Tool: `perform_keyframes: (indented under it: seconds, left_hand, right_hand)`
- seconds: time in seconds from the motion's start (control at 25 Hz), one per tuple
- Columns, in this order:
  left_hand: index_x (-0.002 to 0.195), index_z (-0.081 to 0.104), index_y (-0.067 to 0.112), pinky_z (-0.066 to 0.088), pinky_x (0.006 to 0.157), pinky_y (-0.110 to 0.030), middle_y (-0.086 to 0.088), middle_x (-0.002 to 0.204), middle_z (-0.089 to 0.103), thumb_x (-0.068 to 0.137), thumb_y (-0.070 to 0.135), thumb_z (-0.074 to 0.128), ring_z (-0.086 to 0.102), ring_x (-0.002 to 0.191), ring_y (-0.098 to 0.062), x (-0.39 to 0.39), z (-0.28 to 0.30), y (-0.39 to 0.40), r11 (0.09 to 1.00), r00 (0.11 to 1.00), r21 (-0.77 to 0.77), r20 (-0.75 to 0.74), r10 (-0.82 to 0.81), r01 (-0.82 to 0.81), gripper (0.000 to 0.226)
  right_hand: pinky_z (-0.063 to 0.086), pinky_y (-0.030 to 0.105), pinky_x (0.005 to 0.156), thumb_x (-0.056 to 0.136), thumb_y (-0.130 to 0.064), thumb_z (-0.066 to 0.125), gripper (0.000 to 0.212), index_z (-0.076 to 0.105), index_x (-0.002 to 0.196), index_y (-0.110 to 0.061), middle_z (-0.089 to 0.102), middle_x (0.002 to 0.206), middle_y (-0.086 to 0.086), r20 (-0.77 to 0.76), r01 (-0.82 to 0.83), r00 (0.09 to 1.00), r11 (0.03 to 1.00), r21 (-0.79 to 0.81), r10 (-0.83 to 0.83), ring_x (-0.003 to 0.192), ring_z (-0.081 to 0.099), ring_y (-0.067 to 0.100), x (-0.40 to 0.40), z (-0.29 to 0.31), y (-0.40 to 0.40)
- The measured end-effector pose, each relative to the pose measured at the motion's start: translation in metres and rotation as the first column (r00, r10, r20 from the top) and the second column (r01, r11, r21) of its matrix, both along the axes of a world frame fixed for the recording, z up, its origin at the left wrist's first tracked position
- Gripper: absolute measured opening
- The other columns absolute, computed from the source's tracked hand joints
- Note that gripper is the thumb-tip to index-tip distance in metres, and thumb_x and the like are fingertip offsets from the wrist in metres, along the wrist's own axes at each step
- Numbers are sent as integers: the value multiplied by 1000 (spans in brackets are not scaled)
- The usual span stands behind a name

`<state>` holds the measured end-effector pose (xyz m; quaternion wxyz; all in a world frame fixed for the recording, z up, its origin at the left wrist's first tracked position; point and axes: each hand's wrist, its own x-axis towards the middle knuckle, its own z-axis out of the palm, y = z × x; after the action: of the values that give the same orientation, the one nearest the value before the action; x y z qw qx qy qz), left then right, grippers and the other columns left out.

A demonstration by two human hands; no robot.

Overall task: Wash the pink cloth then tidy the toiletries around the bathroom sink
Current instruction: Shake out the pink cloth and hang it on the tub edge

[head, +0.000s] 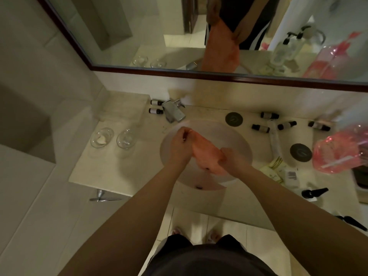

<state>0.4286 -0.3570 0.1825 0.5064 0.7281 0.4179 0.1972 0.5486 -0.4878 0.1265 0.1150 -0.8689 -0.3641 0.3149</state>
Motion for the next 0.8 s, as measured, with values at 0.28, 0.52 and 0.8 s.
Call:
perform_keyframes:
  seconds: [0.28,0.52,0.8]
  left_hand:
    - [78,54,15,43,69,-32,3,71,53,95,13,49,50,71,-14,-38,22,33,954,935,-19,196,296,-298,19]
    - [84,56,7,45,69,-24,-4,75,57,95,14,50,53,70,-9,-93,31,71,973,956,-30,180,232,-231,15]
    - [75,57,19,42,63,-19,4,72,58,94,5,52,53,62,-1,-147,41,113,993,995,-94,84,-60,68,24]
  right_hand:
    - [53,40,66,83,-54,42,27,49,72,-30,56,78,-3,171,35,983,982,184,-67,71,55,18,13,17,-3]
    - [58,34,62,94,-30,55,15,53,94,-15,59,90,4,-149,190,977,938,291,-151,79,62,20,-28,37,31]
    - [56,41,76,92,-18,59,28,56,119,-20,59,114,-1,-259,2,953,853,523,156,87,63,22,-135,70,140]
